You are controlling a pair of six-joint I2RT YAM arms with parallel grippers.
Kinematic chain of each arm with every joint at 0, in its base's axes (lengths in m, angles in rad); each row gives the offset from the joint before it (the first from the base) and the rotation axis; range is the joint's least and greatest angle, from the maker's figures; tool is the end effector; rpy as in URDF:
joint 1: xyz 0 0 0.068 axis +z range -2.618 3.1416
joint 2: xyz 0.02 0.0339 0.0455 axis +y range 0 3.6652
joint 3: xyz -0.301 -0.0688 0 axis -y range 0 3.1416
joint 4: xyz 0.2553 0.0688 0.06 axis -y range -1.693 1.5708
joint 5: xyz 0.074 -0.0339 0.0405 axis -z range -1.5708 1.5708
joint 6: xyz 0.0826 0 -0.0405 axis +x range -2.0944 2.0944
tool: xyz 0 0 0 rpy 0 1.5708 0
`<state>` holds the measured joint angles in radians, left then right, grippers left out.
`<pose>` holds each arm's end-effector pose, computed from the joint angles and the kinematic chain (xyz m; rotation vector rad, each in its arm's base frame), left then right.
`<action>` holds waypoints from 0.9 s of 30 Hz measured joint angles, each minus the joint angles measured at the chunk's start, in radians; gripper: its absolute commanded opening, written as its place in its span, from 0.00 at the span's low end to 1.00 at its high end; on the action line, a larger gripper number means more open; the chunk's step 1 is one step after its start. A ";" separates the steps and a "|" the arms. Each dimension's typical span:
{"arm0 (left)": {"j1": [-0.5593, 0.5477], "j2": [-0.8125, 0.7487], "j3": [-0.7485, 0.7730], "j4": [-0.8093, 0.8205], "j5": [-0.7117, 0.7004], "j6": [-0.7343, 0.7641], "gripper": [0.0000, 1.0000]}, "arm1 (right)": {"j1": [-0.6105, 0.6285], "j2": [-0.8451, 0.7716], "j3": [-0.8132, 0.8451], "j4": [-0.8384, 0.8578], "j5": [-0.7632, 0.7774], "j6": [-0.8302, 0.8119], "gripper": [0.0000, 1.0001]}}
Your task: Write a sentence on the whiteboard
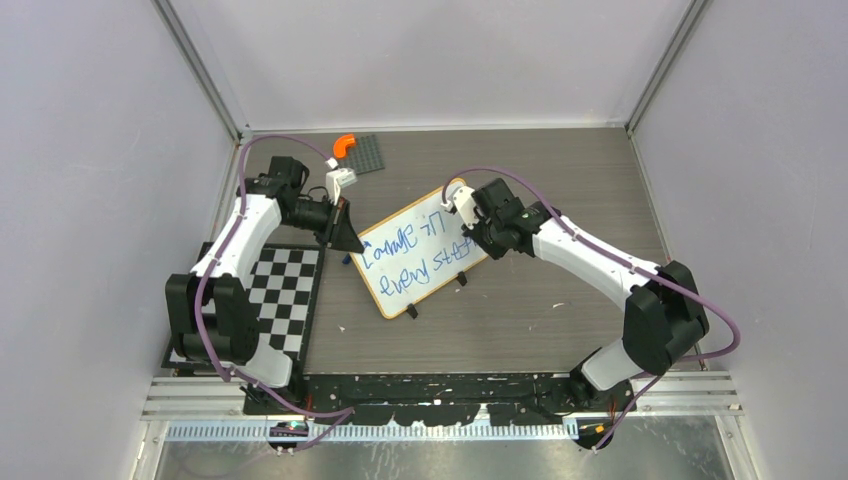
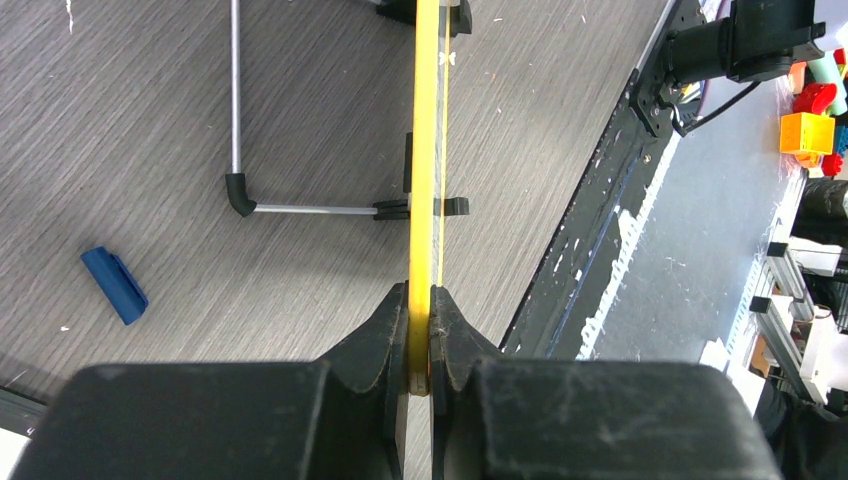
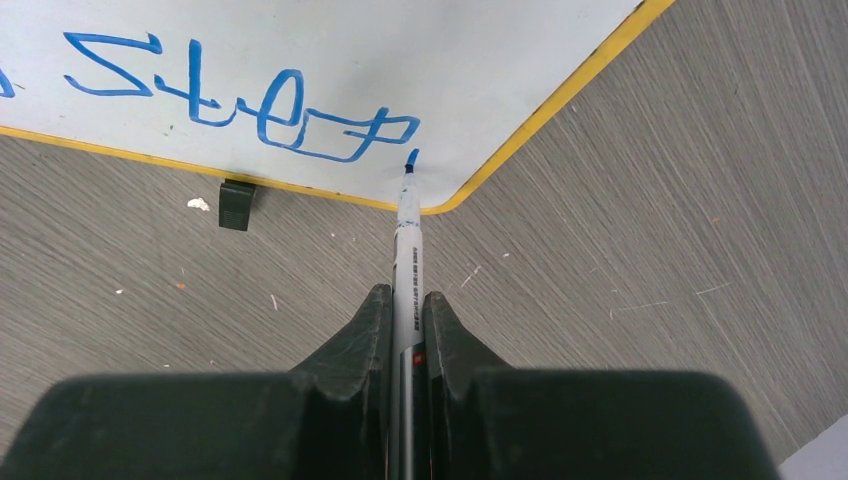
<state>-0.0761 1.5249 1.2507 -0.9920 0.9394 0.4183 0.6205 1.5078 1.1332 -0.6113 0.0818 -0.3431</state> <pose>0.2991 -0.0897 0.2857 0.7850 2.3301 -1.1620 0.2862 0.1962 0.2460 -1.1544 2.2756 0.0028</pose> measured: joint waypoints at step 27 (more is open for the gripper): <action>0.205 -0.166 0.241 -0.004 -0.251 -0.090 0.67 | -0.030 -0.216 0.244 -0.298 -0.272 0.146 0.00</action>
<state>0.1291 1.3594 1.4918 -0.9962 0.6888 0.3286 0.5907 1.2919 1.3773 -0.9092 -0.1898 -0.1974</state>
